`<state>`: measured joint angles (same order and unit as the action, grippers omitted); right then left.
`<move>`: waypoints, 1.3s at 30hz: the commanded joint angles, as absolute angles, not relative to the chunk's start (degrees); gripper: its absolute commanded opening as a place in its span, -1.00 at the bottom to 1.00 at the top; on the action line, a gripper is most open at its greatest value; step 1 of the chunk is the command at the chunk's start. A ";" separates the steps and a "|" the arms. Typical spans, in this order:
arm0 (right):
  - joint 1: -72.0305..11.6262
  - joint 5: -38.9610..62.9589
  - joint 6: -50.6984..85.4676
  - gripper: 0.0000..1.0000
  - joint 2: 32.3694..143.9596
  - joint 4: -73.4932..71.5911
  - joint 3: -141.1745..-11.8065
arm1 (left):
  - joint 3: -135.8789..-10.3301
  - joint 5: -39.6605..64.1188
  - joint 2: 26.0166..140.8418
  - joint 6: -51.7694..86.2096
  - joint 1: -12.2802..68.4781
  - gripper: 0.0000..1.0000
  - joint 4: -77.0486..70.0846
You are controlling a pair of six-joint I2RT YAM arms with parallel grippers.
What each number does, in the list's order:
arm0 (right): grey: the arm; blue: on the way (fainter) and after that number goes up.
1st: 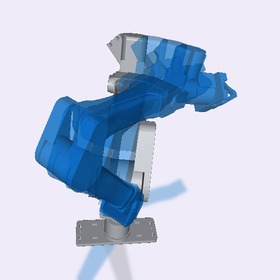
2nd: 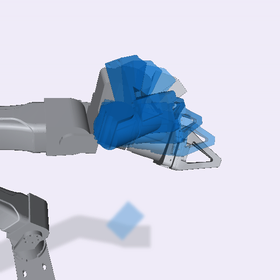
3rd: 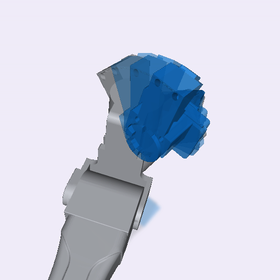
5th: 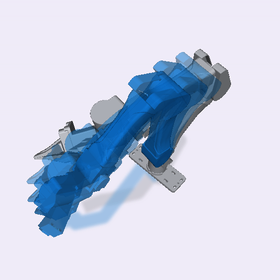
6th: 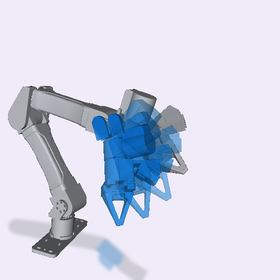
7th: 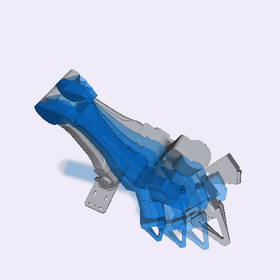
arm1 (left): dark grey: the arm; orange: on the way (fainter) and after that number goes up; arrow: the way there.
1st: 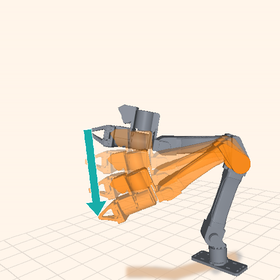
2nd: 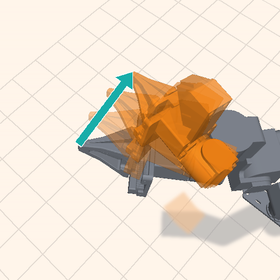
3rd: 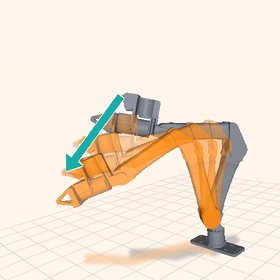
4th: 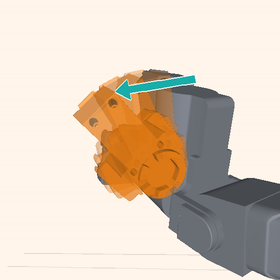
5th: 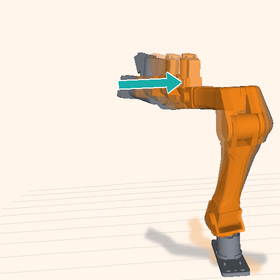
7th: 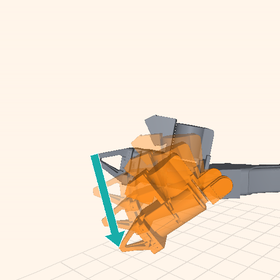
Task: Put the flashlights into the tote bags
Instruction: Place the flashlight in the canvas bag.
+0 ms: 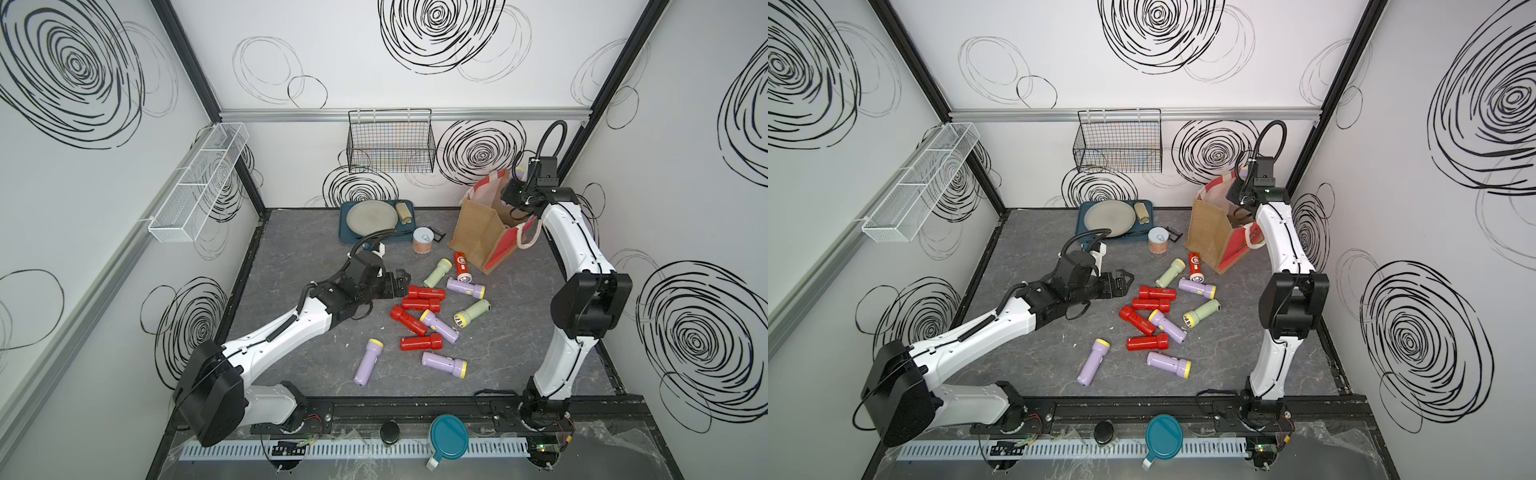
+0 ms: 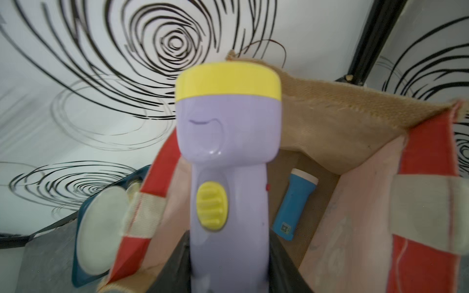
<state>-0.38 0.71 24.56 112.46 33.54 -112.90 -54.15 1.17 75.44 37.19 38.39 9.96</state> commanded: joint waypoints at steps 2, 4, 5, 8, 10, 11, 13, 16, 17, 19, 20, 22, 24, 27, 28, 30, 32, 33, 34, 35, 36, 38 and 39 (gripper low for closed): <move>-0.09 -1.61 25.66 -1.00 114.89 33.82 -115.43 | -56.19 -0.07 75.67 35.88 38.91 0.98 9.23; -0.11 -2.37 25.28 -1.00 117.08 35.01 -116.60 | -55.78 -0.25 75.42 35.65 38.95 0.98 9.23; -0.12 -2.86 25.14 -1.00 118.13 35.61 -117.02 | -55.57 -0.28 75.27 35.45 38.94 0.98 9.30; -0.25 -3.73 24.71 -1.00 119.79 35.73 -116.27 | -55.37 -0.63 75.23 34.73 38.76 0.98 10.25; -0.34 -3.86 24.35 -1.00 120.30 35.58 -115.41 | -55.37 -0.69 75.37 34.23 38.58 0.98 10.84; -0.28 -3.95 24.35 -1.00 120.49 35.76 -114.99 | -55.46 -0.85 75.53 33.82 38.54 0.98 11.34; -0.68 -4.31 24.02 -1.00 120.33 35.38 -113.97 | -55.55 -1.40 75.50 33.02 38.50 0.98 12.45; -1.40 -5.59 22.65 -0.86 119.75 34.75 -112.70 | -55.73 -3.01 75.25 32.17 38.42 0.98 15.00; -1.60 -5.92 22.27 -0.78 119.63 34.67 -112.82 | -55.73 -3.21 75.15 32.08 38.33 0.98 15.80; -1.93 -6.24 21.89 -0.62 119.76 34.79 -113.62 | -55.89 -3.26 75.12 31.95 38.19 0.99 17.03; -2.10 -6.32 21.88 -0.52 120.04 35.07 -114.22 | -56.13 -3.22 75.30 31.55 38.14 0.99 17.65; -2.65 -6.80 21.65 -0.32 120.50 35.32 -115.20 | -57.04 -3.52 75.96 30.02 38.08 0.99 19.52; -3.44 -7.39 21.25 -0.12 120.86 36.03 -116.43 | -57.94 -4.45 76.63 28.74 38.06 0.98 21.50; -5.10 -8.91 19.26 0.30 120.23 35.66 -117.61 | -58.60 -5.48 77.08 27.57 38.11 0.99 23.31; -5.64 -9.51 18.59 0.41 119.98 35.56 -117.92 | -58.47 -5.90 77.04 27.43 38.14 0.98 23.70; -6.35 -10.16 17.89 0.55 119.64 36.31 -119.39 | -57.90 -6.55 76.67 27.19 38.47 0.98 24.27; -6.88 -10.22 17.63 0.64 119.02 36.66 -120.63 | -57.41 -7.81 76.04 27.25 39.12 0.98 25.14; -7.02 -10.15 17.51 0.68 118.53 36.51 -120.69 | -57.26 -8.13 75.72 27.34 39.47 0.98 25.66; -7.15 -10.06 17.46 0.72 118.02 36.48 -120.74 | -56.98 -8.66 75.38 27.42 39.91 0.98 26.17; -7.38 -10.02 17.21 0.76 117.50 36.52 -120.81 | -56.64 -9.17 75.04 27.51 40.35 0.99 26.63; -7.55 -10.02 16.95 0.78 117.15 36.65 -121.07 | -56.33 -9.59 74.85 27.64 40.74 0.98 27.01; -8.01 -10.59 16.05 0.84 116.52 37.55 -122.09 | -55.61 -10.79 74.50 27.62 41.73 0.98 27.99; -8.26 -11.04 15.59 0.85 116.23 37.98 -122.62 | -55.27 -11.37 74.29 27.68 42.28 0.98 28.41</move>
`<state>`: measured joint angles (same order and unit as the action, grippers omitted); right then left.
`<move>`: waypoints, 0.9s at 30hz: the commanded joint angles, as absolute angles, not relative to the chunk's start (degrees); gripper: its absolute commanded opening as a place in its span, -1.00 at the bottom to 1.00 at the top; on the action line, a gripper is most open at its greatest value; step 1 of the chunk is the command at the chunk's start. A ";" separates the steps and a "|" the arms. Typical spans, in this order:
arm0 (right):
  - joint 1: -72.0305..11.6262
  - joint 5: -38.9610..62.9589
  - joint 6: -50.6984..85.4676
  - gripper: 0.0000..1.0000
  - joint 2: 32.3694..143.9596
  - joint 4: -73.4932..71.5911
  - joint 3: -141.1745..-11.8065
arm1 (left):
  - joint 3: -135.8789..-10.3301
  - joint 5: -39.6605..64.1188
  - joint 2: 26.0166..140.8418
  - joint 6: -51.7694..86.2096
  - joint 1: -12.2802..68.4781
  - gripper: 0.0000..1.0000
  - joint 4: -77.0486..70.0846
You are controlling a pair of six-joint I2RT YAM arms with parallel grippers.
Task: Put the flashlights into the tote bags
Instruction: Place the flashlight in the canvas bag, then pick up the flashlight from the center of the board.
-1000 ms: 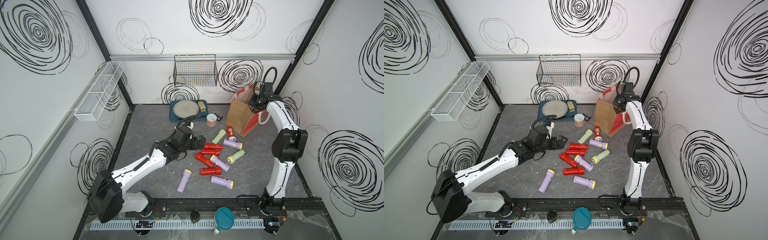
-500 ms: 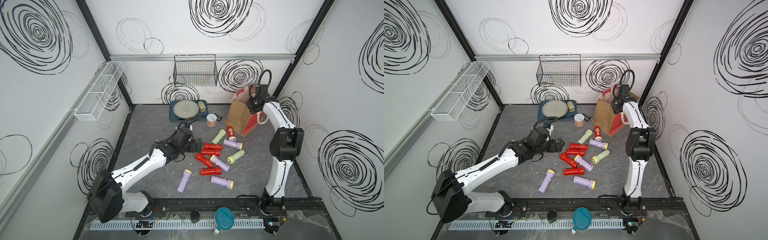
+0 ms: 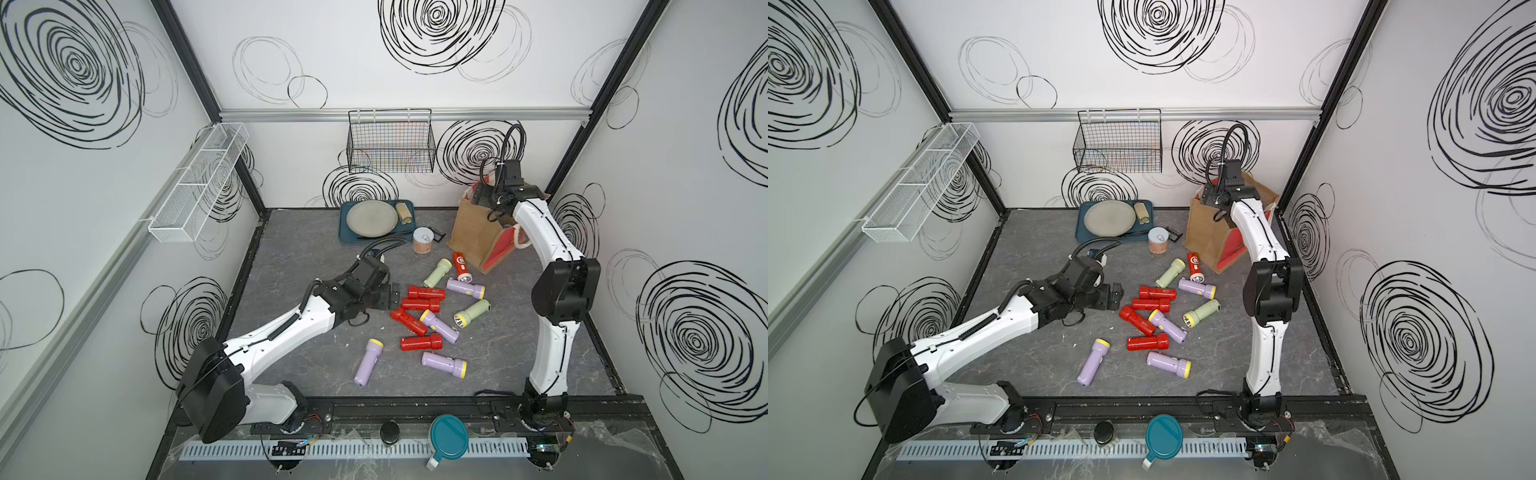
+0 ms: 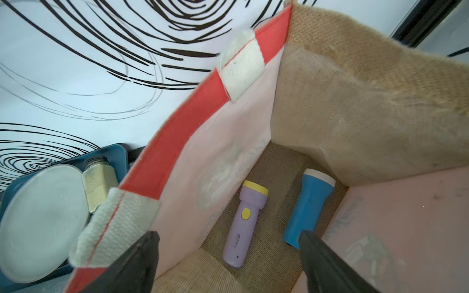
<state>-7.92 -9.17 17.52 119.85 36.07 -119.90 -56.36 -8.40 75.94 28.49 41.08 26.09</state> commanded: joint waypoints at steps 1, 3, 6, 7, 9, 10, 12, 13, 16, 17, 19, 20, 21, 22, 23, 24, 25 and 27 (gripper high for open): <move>-8.56 -11.43 15.15 0.88 115.68 38.27 -123.21 | -54.93 -11.88 74.18 27.87 42.66 0.98 28.92; -9.14 -11.95 14.16 0.91 114.59 39.15 -124.65 | -54.13 -11.74 73.93 28.22 43.09 0.98 29.65; -10.22 -12.73 12.64 0.94 113.03 41.47 -127.42 | -53.15 -10.86 73.92 27.96 43.91 0.98 31.40; -10.73 -12.99 12.16 0.94 112.28 42.30 -127.98 | -52.79 -10.89 74.07 27.87 44.18 0.99 32.24; -11.70 -12.45 11.94 0.95 110.62 43.92 -128.18 | -51.85 -10.88 74.55 27.77 44.50 0.99 33.88; -12.44 -12.20 11.95 0.95 109.49 44.58 -127.76 | -51.15 -10.94 74.70 27.92 44.63 0.99 34.61; -14.93 -12.02 11.70 0.95 106.92 45.33 -125.94 | -49.58 -10.66 74.97 28.54 44.72 1.00 35.22; -16.77 -12.31 11.66 0.96 105.40 45.46 -124.52 | -48.66 -10.06 74.97 28.97 44.82 1.00 35.14; -21.74 -12.05 13.17 0.96 100.92 45.36 -118.68 | -46.71 -8.81 75.36 29.92 45.76 0.99 34.76; -23.45 -11.82 13.89 0.96 99.49 45.18 -116.74 | -46.47 -8.88 75.64 30.05 46.31 0.99 34.95; -26.84 -10.88 16.32 0.96 96.51 45.16 -111.94 | -46.07 -9.28 76.73 30.15 47.78 0.97 35.26; -28.08 -10.43 17.61 0.96 95.00 44.94 -109.35 | -45.97 -9.65 77.31 30.23 48.25 0.96 35.46; -29.42 -9.85 19.07 0.96 93.16 44.32 -106.20 | -45.97 -9.91 77.94 30.32 48.71 0.95 35.64; -30.68 -9.00 20.49 0.96 91.15 43.34 -102.53 | -45.98 -9.97 78.42 30.42 49.29 0.93 35.68; -31.50 -8.43 21.93 0.96 89.34 42.60 -99.41 | -45.98 -9.97 78.72 30.54 49.76 0.92 35.61; -32.32 -7.67 23.57 0.96 87.52 41.79 -96.10 | -45.77 -9.87 78.96 30.79 50.28 0.91 35.51; -33.05 -7.05 24.90 0.96 85.99 41.28 -92.78 | -45.51 -9.66 79.16 31.06 50.75 0.89 35.31; -34.00 -6.72 26.88 0.96 83.28 40.85 -87.55 | -44.79 -9.13 79.69 31.37 51.39 0.86 34.88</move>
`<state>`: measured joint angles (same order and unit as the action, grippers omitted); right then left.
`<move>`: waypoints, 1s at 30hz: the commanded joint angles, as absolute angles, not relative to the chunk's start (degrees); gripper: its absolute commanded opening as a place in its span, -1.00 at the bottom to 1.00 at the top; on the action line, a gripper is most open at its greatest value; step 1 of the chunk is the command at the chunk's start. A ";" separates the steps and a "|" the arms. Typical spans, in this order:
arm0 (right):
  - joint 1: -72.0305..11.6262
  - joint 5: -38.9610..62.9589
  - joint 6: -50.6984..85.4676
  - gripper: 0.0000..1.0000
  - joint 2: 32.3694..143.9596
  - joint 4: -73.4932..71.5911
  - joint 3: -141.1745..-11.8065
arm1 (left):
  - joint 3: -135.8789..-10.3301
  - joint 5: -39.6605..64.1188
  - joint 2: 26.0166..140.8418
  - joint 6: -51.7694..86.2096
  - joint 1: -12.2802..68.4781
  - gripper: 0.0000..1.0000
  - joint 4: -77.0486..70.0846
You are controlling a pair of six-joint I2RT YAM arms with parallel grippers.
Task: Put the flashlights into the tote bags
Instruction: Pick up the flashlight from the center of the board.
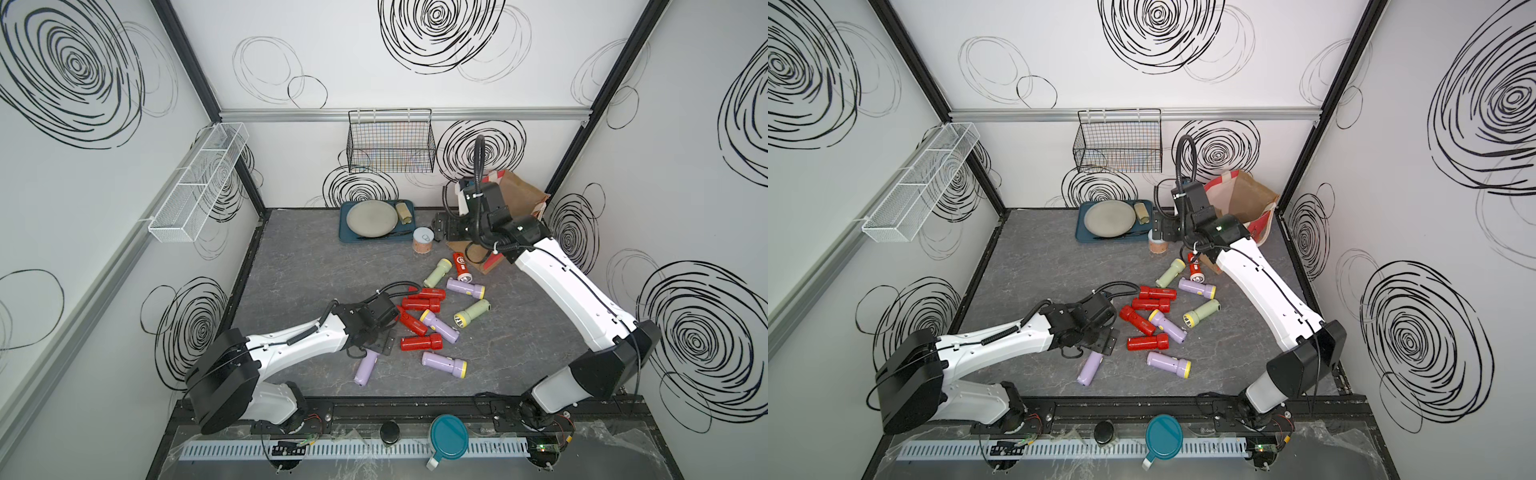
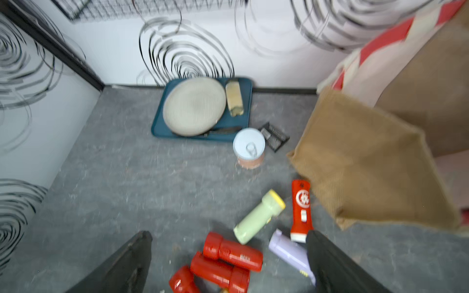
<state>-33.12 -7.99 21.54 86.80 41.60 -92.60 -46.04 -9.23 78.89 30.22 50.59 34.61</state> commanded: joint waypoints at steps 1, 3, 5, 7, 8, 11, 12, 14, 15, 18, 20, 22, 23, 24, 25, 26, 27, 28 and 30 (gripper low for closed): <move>-34.15 -5.95 27.97 0.97 81.74 40.11 -84.58 | -44.42 -9.01 80.04 31.55 51.74 0.83 34.67; -34.15 -3.81 29.68 0.97 78.47 37.02 -78.82 | -43.89 -9.29 80.60 31.86 52.16 0.80 34.48; -34.22 -2.79 30.62 0.97 76.08 35.21 -74.47 | -43.23 -9.28 81.16 32.06 52.29 0.78 33.88; -34.32 -2.42 30.98 0.97 74.45 34.32 -71.54 | -42.32 -9.20 81.45 32.17 52.29 0.74 32.43; -34.29 -2.16 30.98 0.98 73.54 33.53 -70.27 | -41.96 -9.16 81.60 32.32 52.29 0.72 31.87; -34.32 -1.49 31.48 0.98 71.47 30.80 -67.24 | -40.92 -9.15 82.55 32.43 52.35 0.65 29.71; -34.28 -1.49 31.78 0.98 71.46 30.85 -66.77 | -40.79 -9.19 82.95 32.43 52.37 0.62 29.25; -34.44 -1.08 32.61 0.98 71.54 30.55 -66.00 | -40.78 -9.28 84.03 32.34 52.47 0.55 28.25; -34.62 -0.97 33.02 0.98 71.42 30.09 -65.42 | -40.87 -9.32 84.32 32.27 52.55 0.52 27.94; -34.79 -0.11 34.62 0.98 70.35 27.88 -62.74 | -41.05 -9.73 85.12 32.17 52.65 0.40 27.62; -34.75 -0.24 35.07 0.98 69.63 27.09 -61.63 | -40.83 -10.17 85.17 32.17 52.65 0.29 27.38; -34.79 -0.60 35.02 0.98 69.43 27.07 -61.31 | -40.44 -10.53 85.18 32.08 52.64 0.21 26.99; -34.74 -0.70 34.97 0.98 69.50 27.19 -61.33 | -40.34 -10.77 85.17 32.08 52.56 0.18 26.85; -34.76 -0.88 34.90 0.98 69.46 27.22 -61.37 | -40.20 -10.98 85.17 32.08 52.56 0.14 26.66; -34.72 -0.88 34.90 0.98 69.52 27.06 -61.26 | -40.04 -11.09 85.17 32.08 52.56 0.10 26.41; -34.72 -0.73 34.97 0.98 69.52 26.82 -61.30 | -40.03 -11.03 85.08 32.08 52.39 0.05 26.17; -34.74 -0.66 34.92 0.98 69.60 26.48 -61.32 | -39.99 -10.99 85.08 32.08 52.30 0.00 25.95; -34.73 -0.40 34.86 0.98 69.61 25.92 -61.26 | -40.07 -10.99 85.08 32.08 52.21 -0.06 25.85; -34.78 -0.01 34.50 0.98 69.74 25.08 -61.17 | -40.24 -11.16 84.76 32.08 52.04 -0.17 25.86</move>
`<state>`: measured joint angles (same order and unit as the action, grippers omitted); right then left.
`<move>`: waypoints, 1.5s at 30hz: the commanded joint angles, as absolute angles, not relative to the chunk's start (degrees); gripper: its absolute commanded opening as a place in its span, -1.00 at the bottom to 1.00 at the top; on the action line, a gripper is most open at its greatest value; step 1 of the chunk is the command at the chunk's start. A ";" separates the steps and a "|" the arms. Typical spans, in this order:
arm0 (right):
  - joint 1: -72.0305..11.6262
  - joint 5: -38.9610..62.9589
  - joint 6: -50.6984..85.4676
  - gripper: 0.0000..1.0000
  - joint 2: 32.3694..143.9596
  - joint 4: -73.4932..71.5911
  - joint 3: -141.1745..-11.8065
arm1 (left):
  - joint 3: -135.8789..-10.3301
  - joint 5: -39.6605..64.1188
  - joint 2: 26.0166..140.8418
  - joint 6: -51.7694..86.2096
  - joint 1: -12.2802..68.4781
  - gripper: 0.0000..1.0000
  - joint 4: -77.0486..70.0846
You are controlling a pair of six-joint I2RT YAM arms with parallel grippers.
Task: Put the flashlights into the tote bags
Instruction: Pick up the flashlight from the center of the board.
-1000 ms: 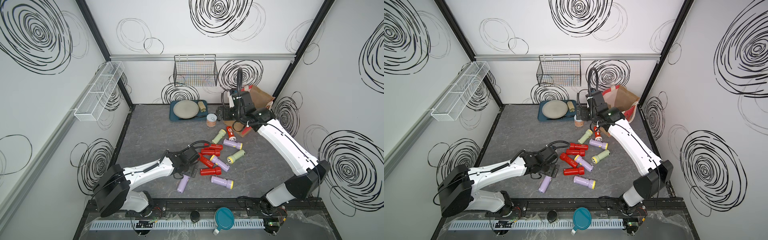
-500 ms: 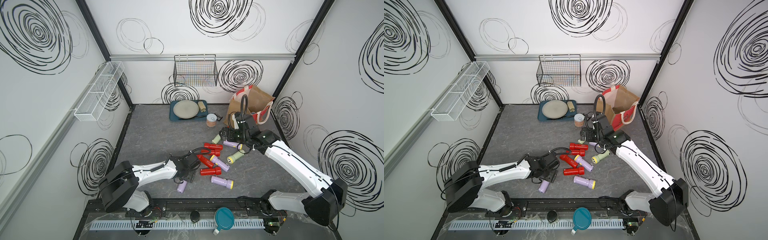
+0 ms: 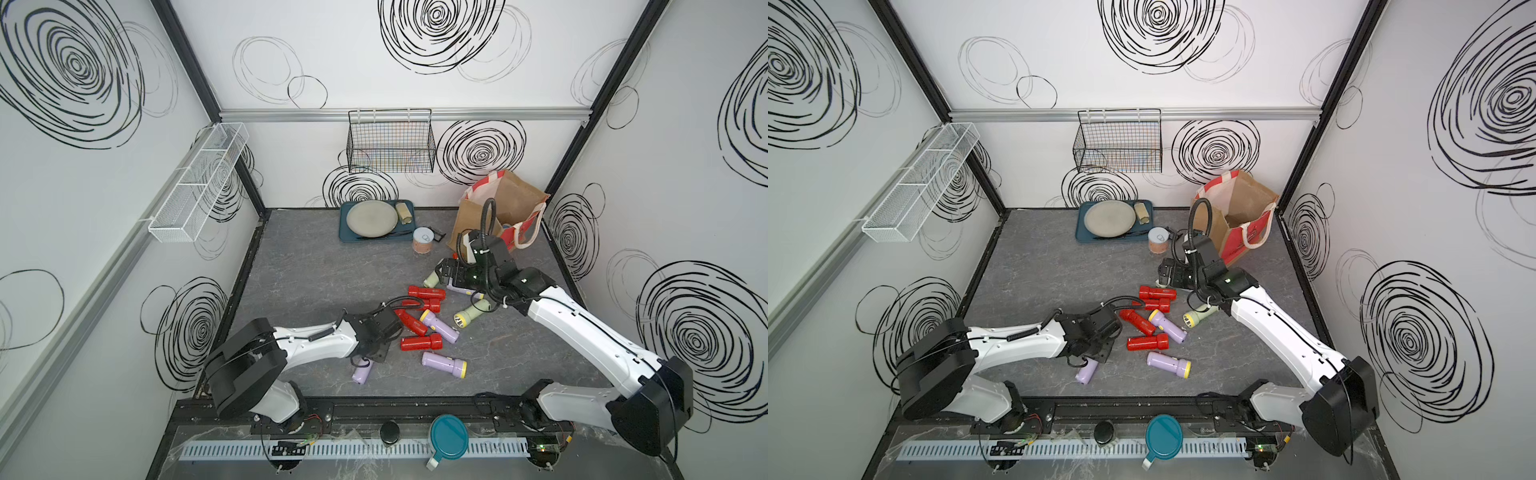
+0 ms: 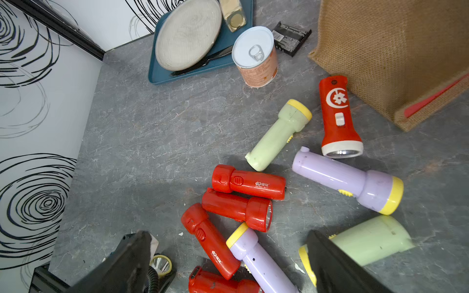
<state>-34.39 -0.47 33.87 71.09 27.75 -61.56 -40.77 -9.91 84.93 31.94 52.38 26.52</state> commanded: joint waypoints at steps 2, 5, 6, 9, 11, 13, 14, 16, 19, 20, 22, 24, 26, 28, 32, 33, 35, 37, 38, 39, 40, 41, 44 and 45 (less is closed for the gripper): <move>-34.74 0.61 33.74 0.98 69.61 23.77 -60.36 | -40.34 -11.23 83.96 32.41 51.82 -0.28 25.93; -34.42 1.63 32.16 0.97 68.88 21.95 -58.76 | -40.82 -11.28 81.76 33.25 50.71 -0.47 26.58; -34.13 2.35 31.87 0.97 68.38 21.16 -58.05 | -40.95 -11.21 80.63 33.54 50.17 -0.51 26.75; -33.97 5.34 30.74 0.96 66.77 17.35 -55.89 | -41.38 -9.86 76.86 34.48 47.53 -0.61 26.87; -34.06 7.39 30.09 0.95 65.80 14.92 -54.60 | -42.03 -8.50 74.27 35.03 45.01 -0.67 26.91; -33.91 10.43 29.64 0.96 64.69 11.20 -52.70 | -43.24 -6.05 71.78 35.63 41.63 -0.72 26.28; -33.86 12.19 29.38 0.96 64.29 9.37 -51.85 | -43.93 -4.90 70.67 35.96 40.12 -0.73 25.75; -33.84 16.15 28.69 0.97 64.11 5.85 -50.81 | -45.91 -2.23 68.89 36.92 36.83 -0.76 24.30; -33.91 21.94 27.13 1.00 65.35 2.68 -50.67 | -49.35 1.25 67.64 38.50 32.91 -0.79 22.01; -33.88 23.94 26.75 1.00 65.82 1.43 -50.55 | -50.48 2.09 67.59 38.98 31.98 -0.80 21.30; -33.76 28.56 26.37 1.00 67.54 -0.66 -50.66 | -53.04 4.02 67.83 40.25 30.35 -0.82 19.31; -33.86 32.07 26.45 1.00 69.35 -2.02 -51.01 | -55.03 5.66 68.31 41.99 29.16 -0.83 17.20; -34.13 34.37 26.90 1.00 70.71 -3.72 -51.01 | -56.37 7.20 69.33 44.34 28.20 -0.83 14.52; -34.55 35.62 27.16 1.00 72.40 -5.00 -51.39 | -57.66 8.82 70.58 46.85 27.79 -0.83 11.01; -35.51 37.23 27.05 1.00 75.89 -5.15 -53.34 | -58.98 9.75 72.66 52.03 28.24 -0.85 5.17; -35.66 37.83 27.16 1.00 76.63 -5.71 -53.61 | -59.06 9.80 73.08 53.36 28.34 -0.86 3.71; -35.93 37.68 27.12 1.00 78.05 -5.60 -54.07 | -59.27 10.34 74.06 55.17 28.65 -0.87 1.38; -35.92 37.39 26.99 0.99 79.19 -5.71 -54.09 | -60.04 10.39 75.14 55.72 29.21 -0.89 0.57; -35.97 37.76 26.98 0.98 79.68 -6.61 -54.01 | -60.40 10.23 75.52 55.78 29.48 -0.89 0.53; -35.99 38.33 27.22 0.97 80.25 -7.33 -54.15 | -60.76 10.05 75.83 55.75 29.74 -0.90 0.59; -36.08 38.70 27.40 0.97 80.78 -7.81 -54.46 | -60.90 9.94 76.13 55.89 30.00 -0.91 0.44; -36.46 39.01 27.51 0.96 81.25 -7.76 -55.03 | -61.08 9.78 76.39 56.14 30.18 -0.92 0.35; -37.19 39.33 27.57 0.94 82.51 -7.62 -56.31 | -61.17 9.42 76.93 56.92 30.72 -0.96 -0.64; -37.39 39.34 27.85 0.93 82.87 -7.71 -56.54 | -61.18 9.24 77.07 57.13 30.89 -0.98 -0.90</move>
